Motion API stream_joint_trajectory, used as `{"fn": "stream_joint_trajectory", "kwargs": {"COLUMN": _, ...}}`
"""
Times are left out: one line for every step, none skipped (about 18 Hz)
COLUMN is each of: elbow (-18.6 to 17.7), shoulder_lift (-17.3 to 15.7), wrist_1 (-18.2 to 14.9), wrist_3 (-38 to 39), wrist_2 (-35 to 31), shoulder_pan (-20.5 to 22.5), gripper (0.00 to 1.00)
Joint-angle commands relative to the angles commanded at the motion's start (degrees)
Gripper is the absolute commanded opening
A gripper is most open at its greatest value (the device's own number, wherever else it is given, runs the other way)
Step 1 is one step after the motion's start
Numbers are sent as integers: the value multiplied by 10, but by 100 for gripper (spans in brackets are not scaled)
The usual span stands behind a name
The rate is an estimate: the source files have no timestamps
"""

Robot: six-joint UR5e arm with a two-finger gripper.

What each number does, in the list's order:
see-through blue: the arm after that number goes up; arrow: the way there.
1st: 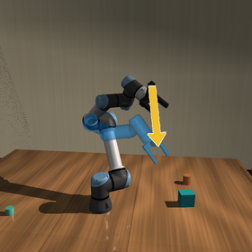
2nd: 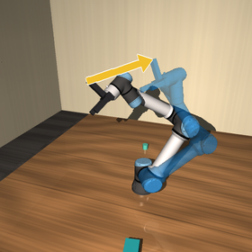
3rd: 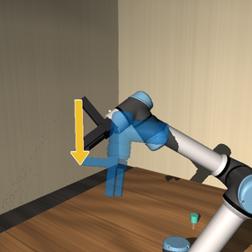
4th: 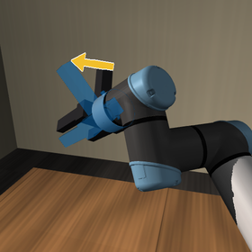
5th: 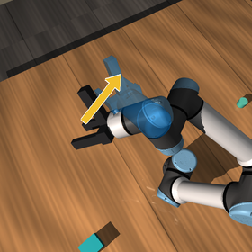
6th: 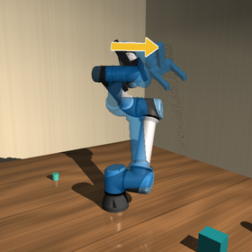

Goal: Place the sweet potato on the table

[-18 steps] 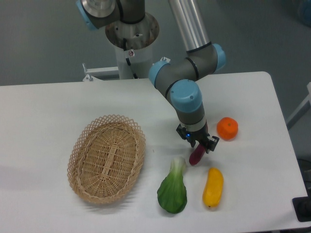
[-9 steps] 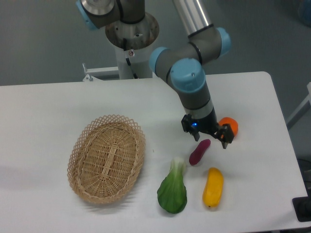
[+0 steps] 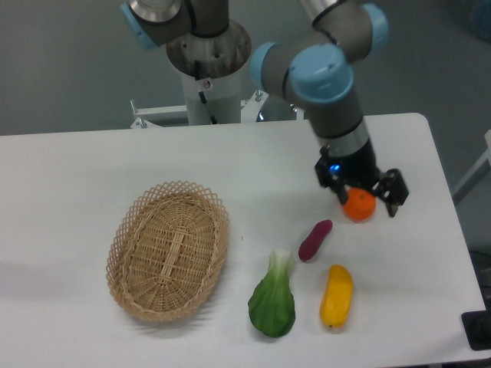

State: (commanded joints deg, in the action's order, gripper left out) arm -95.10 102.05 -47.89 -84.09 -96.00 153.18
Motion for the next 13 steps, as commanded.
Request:
{"fn": "stream_joint_trajectory", "kwargs": {"elbow": 2, "shoulder_lift": -4, "wrist_1": -11, "wrist_3": -20, "wrist_2": 22, "shoulder_pan": 17, "gripper": 100}}
{"fn": "stream_joint_trajectory", "kwargs": {"elbow": 4, "shoulder_lift": -7, "wrist_1": -27, "wrist_3": -43, "wrist_2": 46, "shoulder_pan": 34, "gripper": 100}}
{"fn": "stream_joint_trajectory", "kwargs": {"elbow": 8, "shoulder_lift": -13, "wrist_1": -46, "wrist_3": -74, "wrist_2": 66, "shoulder_pan": 53, "gripper": 100}}
{"fn": "stream_joint_trajectory", "kwargs": {"elbow": 13, "shoulder_lift": -18, "wrist_1": -64, "wrist_3": -106, "wrist_2": 83, "shoulder_pan": 70, "gripper": 100}}
{"fn": "stream_joint_trajectory", "kwargs": {"elbow": 21, "shoulder_lift": -20, "wrist_1": -85, "wrist_3": -133, "wrist_2": 93, "shoulder_pan": 83, "gripper": 100}}
{"fn": "stream_joint_trajectory", "kwargs": {"elbow": 28, "shoulder_lift": -25, "wrist_1": -107, "wrist_3": -153, "wrist_2": 103, "shoulder_pan": 98, "gripper": 100}}
{"fn": "stream_joint_trajectory", "kwargs": {"elbow": 35, "shoulder_lift": -26, "wrist_1": -128, "wrist_3": -172, "wrist_2": 112, "shoulder_pan": 108, "gripper": 100}}
{"fn": "stream_joint_trajectory", "kwargs": {"elbow": 42, "shoulder_lift": -26, "wrist_1": -144, "wrist_3": -195, "wrist_2": 118, "shoulder_pan": 115, "gripper": 100}}
{"fn": "stream_joint_trajectory", "kwargs": {"elbow": 47, "shoulder_lift": -26, "wrist_1": -160, "wrist_3": -220, "wrist_2": 118, "shoulder_pan": 116, "gripper": 100}}
{"fn": "stream_joint_trajectory", "kwargs": {"elbow": 50, "shoulder_lift": -27, "wrist_1": -170, "wrist_3": -237, "wrist_2": 117, "shoulder_pan": 117, "gripper": 100}}
{"fn": "stream_joint_trajectory", "kwargs": {"elbow": 50, "shoulder_lift": -30, "wrist_1": -171, "wrist_3": -239, "wrist_2": 117, "shoulder_pan": 117, "gripper": 100}}
{"fn": "stream_joint_trajectory", "kwargs": {"elbow": 48, "shoulder_lift": -30, "wrist_1": -171, "wrist_3": -239, "wrist_2": 117, "shoulder_pan": 117, "gripper": 100}}
{"fn": "stream_joint_trajectory", "kwargs": {"elbow": 47, "shoulder_lift": -31, "wrist_1": -171, "wrist_3": -239, "wrist_2": 118, "shoulder_pan": 117, "gripper": 100}}
